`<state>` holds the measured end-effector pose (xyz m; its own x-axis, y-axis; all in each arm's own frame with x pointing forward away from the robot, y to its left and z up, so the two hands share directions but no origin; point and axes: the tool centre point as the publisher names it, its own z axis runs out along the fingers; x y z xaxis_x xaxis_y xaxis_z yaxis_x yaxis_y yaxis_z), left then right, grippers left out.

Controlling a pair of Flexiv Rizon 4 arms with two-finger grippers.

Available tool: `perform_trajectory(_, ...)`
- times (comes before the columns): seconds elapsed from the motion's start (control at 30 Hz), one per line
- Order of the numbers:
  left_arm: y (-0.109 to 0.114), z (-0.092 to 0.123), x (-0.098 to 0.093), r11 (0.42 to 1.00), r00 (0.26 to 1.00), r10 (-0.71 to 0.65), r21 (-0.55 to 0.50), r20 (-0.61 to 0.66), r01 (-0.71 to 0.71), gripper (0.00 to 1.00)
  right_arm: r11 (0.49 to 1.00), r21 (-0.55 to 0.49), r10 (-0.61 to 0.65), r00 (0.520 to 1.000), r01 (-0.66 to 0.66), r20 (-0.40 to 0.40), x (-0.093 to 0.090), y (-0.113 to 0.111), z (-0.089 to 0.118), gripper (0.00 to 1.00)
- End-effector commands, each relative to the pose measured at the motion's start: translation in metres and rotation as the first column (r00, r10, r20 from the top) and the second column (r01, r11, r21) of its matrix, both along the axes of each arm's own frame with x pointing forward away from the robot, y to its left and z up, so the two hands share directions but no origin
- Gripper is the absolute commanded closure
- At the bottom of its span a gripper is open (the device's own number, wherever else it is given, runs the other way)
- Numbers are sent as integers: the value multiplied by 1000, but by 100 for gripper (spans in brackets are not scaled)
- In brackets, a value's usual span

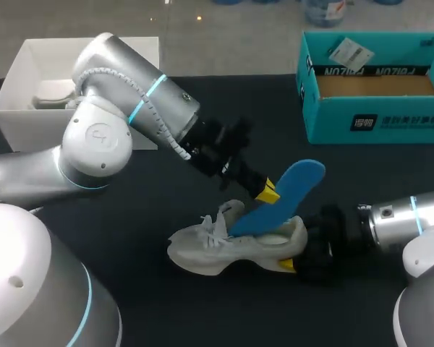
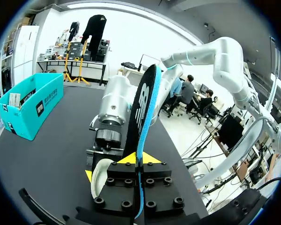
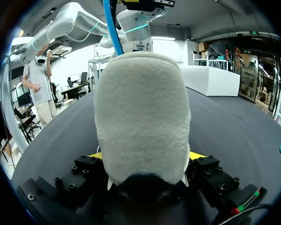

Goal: Take the shoe out of the shoebox, open the shoe tongue, remove and reinsert the insole, then place the shoe into the shoebox

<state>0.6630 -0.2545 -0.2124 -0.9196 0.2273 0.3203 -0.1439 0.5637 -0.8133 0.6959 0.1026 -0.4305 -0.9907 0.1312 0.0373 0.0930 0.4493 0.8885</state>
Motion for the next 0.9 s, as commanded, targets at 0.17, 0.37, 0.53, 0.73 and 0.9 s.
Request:
perform_trajectory(0.17, 17, 33, -6, 992, 1000, 14, -123, 25, -11, 100, 1000, -5, -1, 1000, 1, 0, -1, 1, -1, 100)
perform_trajectory(0.37, 13, 38, -7, 992, 999, 32, -121, 37, -27, 100, 1000, -5, -1, 1000, 1, 0, -1, 1, -1, 100)
perform_trajectory(0.53, 13, 38, -7, 992, 999, 32, -121, 37, -27, 100, 1000, -5, -1, 1000, 1, 0, -1, 1, -1, 100)
perform_trajectory(0.73, 13, 38, -7, 992, 999, 32, -121, 37, -27, 100, 1000, -5, -1, 1000, 1, 0, -1, 1, -1, 100)
perform_trajectory(0.9, 13, 38, -7, 992, 999, 32, -121, 37, -27, 100, 1000, -5, -1, 1000, 1, 0, -1, 1, -1, 100)
